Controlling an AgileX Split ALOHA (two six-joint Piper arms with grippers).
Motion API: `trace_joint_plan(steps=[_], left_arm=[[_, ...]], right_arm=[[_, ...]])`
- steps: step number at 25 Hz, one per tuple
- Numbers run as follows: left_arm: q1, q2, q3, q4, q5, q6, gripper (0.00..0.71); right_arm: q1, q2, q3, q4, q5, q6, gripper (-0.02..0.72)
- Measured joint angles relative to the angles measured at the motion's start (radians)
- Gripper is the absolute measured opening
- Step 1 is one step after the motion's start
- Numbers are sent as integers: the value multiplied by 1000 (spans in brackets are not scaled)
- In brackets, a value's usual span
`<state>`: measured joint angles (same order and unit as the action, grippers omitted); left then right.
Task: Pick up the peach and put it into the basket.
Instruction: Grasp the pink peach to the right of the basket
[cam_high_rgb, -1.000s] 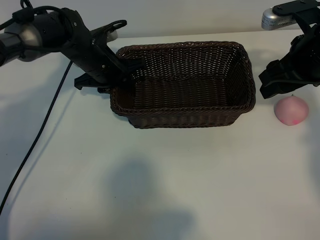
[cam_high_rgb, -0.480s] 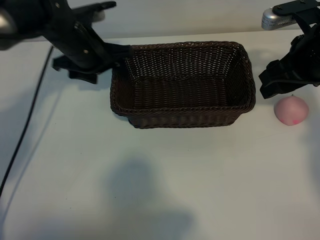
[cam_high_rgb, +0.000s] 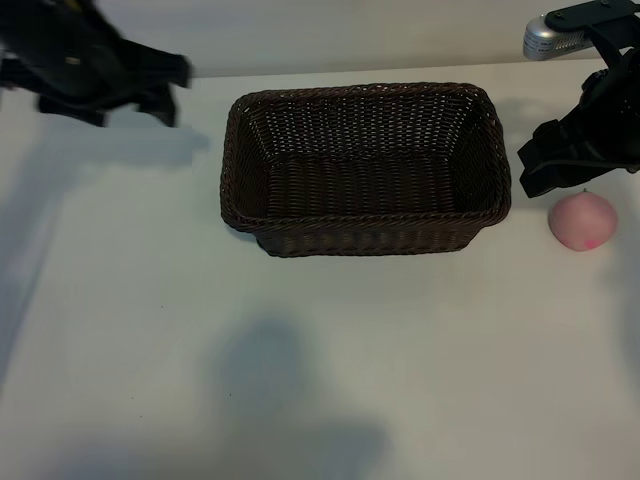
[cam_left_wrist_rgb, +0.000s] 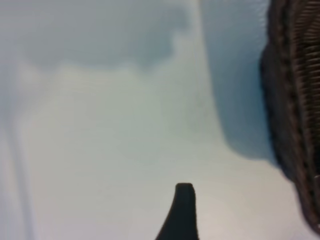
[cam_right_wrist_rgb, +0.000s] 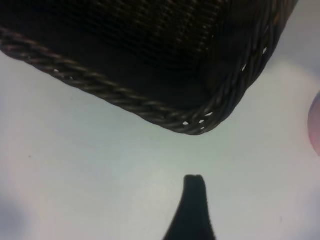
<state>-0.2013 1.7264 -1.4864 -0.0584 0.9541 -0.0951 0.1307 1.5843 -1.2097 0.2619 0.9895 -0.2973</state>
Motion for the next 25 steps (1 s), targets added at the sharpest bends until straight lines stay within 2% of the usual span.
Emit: trace_joint_plan(steps=[2,9,11,14,19,22,25], left_arm=[[60,-34,0,1,33,24,664],[317,-187,0,11,186,161,640],[362,-232,0,11,208,184,632],[385,-317,0,8,214,201,615],[387,-541,64,-104,212,275,596],[387,-705,166,-129,191,296,594],[387,-933,323,-109,154,298,593]], right_arm=[[0,0,0,0,0,0,595],[0,0,0,0,0,0,595],[0,0,0,0,0,0,595],[0,0,0,0,0,0,595],[0,0,0,0,4,0,595],[0,0,0,0,7,0,595],[0,0,0,0,8,0,595]])
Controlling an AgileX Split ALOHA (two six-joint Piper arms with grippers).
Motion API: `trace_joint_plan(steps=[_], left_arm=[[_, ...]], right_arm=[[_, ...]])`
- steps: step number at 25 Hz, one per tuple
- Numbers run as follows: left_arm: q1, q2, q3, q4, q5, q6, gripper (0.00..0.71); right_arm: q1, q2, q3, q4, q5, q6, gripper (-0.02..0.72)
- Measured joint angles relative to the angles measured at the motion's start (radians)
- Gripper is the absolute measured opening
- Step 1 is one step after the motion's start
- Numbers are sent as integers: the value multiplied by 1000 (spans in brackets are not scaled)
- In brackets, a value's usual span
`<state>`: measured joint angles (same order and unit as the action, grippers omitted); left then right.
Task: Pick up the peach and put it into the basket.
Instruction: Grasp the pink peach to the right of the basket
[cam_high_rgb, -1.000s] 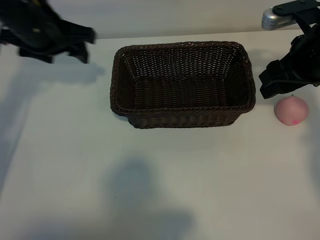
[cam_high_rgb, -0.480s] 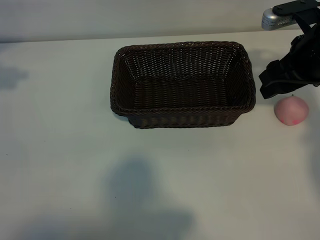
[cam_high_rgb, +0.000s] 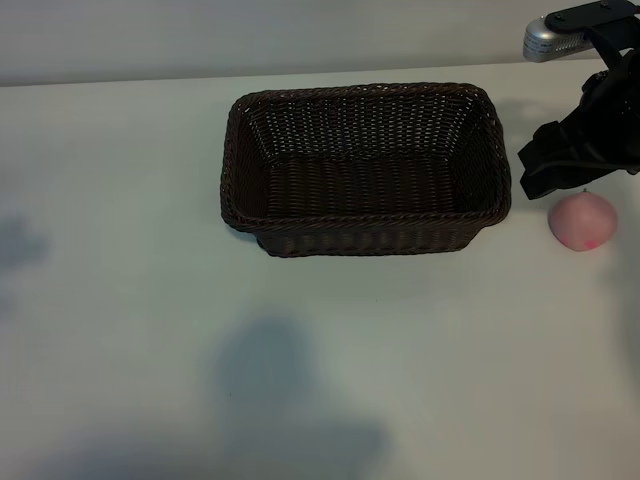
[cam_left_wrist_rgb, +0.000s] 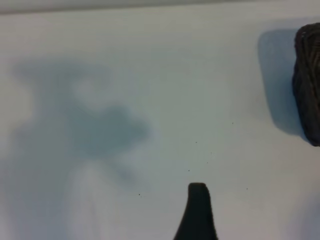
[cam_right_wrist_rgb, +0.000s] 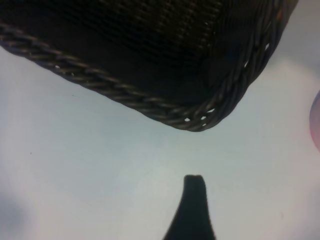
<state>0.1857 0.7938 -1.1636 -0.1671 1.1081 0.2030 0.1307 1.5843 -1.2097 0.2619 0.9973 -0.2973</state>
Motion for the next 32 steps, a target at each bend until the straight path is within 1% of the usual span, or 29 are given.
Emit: trace_joint_plan(steps=[3,5,7,9,14,18,20,29,32], left_arm=[[0,-205,155,62,-7,-5,593],[0,-312,247,105,-12,-35,593],[0,-409,333,114,-28,-76,593],[0,-501,395,113,-40,-101,593],[-5,-669,517,91,-42,-124,592],[-8,-750,621,90,-21,-126,592],[-8,-769,651,90,-5,-129,592],[-9,-771,663,90,-14,-135,592],[-9,-773,663,90,-14,-136,592]], right_arm=[[0,0,0,0,1,0,595],[0,0,0,0,1,0,595],[0,0,0,0,1,0,595],[0,0,0,0,2,0,595],[0,0,0,0,2,0,595],[0,0,0,0,2,0,595],[0,0,0,1,2,0,595],[0,0,0,0,3,0,595],[0,0,0,-10,-2,0,595]])
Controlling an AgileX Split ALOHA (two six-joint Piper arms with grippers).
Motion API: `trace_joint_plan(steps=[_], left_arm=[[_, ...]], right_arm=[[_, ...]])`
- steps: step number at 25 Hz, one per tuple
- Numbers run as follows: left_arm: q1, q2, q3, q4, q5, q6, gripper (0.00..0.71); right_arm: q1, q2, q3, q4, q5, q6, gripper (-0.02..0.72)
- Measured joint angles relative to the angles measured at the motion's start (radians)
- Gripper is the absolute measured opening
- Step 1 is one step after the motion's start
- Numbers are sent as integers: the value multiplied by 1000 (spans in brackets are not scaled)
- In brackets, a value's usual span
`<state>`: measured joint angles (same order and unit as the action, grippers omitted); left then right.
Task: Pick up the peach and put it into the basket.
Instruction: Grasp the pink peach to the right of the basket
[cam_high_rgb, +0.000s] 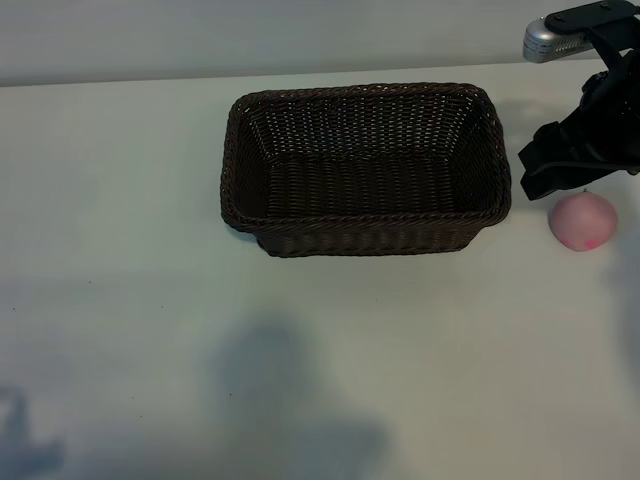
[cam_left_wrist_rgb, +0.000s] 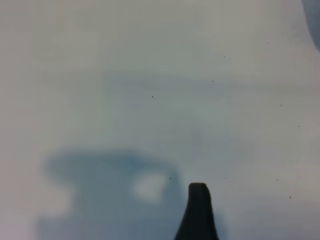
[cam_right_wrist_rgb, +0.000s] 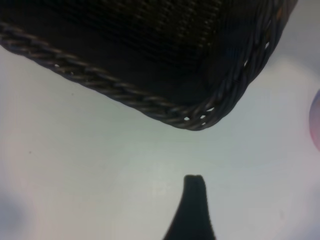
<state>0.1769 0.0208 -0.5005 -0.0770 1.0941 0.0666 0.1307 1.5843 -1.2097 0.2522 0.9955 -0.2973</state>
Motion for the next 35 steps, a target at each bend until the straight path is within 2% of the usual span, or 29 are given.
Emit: trace_joint_plan(steps=[2,4,9,11,19,24,31,34,35], left_arm=[[-1,-10,0,0,0,0,592],[-13,-25,0,0,0,0,592],[-62,-29,0,1,0,-1,592],[-90,-29,0,1,0,-1,592],[-201,-29,0,1,0,-2,592],[-209,-29,0,1,0,-2,591],[-209,-30,0,1,0,-2,591],[-209,-30,0,1,0,-3,591],[-209,-30,0,1,0,-5,591]], right_arm=[[0,0,0,-29,-14,12,595],[0,3,0,-71,-31,70,595],[0,40,0,-217,-108,210,595],[0,63,0,-252,-138,255,595],[-19,223,0,-273,-235,335,595],[-73,295,0,-276,-254,361,595],[-89,370,0,-271,-262,355,592],[-89,400,-1,-270,-274,355,550],[-89,403,-1,-270,-275,355,514]])
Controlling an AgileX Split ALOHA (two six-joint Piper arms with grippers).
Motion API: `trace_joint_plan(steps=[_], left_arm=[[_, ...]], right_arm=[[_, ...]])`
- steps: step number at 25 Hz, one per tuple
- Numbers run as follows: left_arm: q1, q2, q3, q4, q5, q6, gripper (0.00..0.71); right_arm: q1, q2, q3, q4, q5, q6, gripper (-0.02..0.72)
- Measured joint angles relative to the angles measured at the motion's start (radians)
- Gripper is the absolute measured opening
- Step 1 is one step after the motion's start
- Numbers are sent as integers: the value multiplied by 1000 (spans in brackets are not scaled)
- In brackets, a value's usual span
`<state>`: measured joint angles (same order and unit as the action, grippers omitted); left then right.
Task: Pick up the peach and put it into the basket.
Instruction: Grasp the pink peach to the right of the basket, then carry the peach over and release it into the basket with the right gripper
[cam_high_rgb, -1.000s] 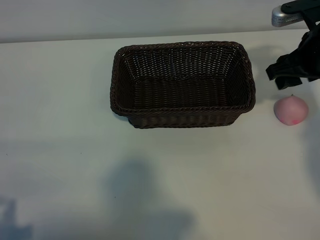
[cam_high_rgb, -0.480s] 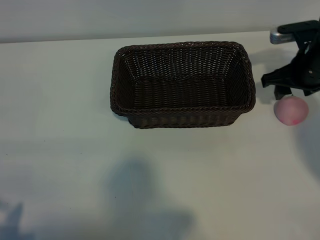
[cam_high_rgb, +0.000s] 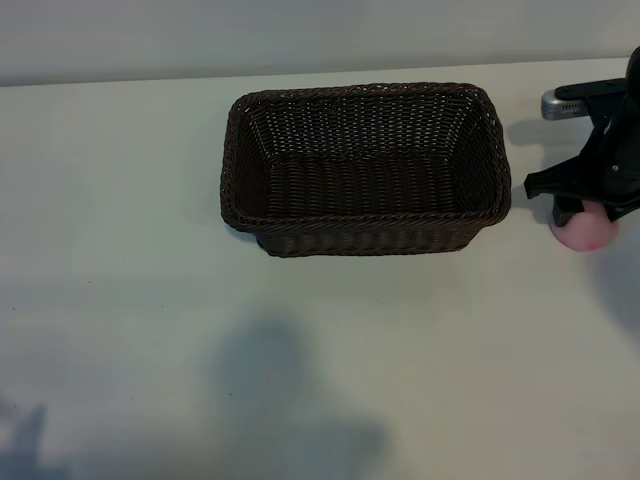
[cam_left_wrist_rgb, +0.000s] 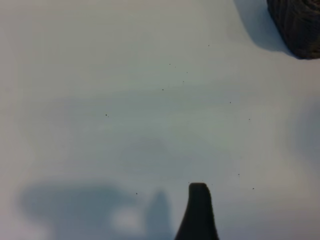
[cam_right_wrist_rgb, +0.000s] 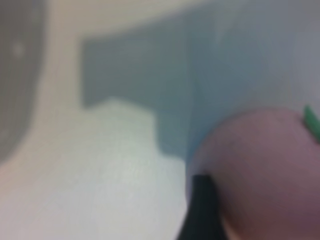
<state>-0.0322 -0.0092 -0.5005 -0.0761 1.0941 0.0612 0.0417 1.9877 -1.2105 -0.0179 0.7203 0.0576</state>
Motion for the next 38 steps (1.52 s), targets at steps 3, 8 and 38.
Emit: trace_joint_plan(steps=[3,8,38], left_arm=[[0,0,0,0,0,0,591],[0,0,0,0,0,0,591],[0,0,0,0,0,1,590]], right_arm=[[0,4,-4,-1,-1,4,322],[0,-1,-8,-1,22,7,64],[167,-314,-197,153,196,-124,44]])
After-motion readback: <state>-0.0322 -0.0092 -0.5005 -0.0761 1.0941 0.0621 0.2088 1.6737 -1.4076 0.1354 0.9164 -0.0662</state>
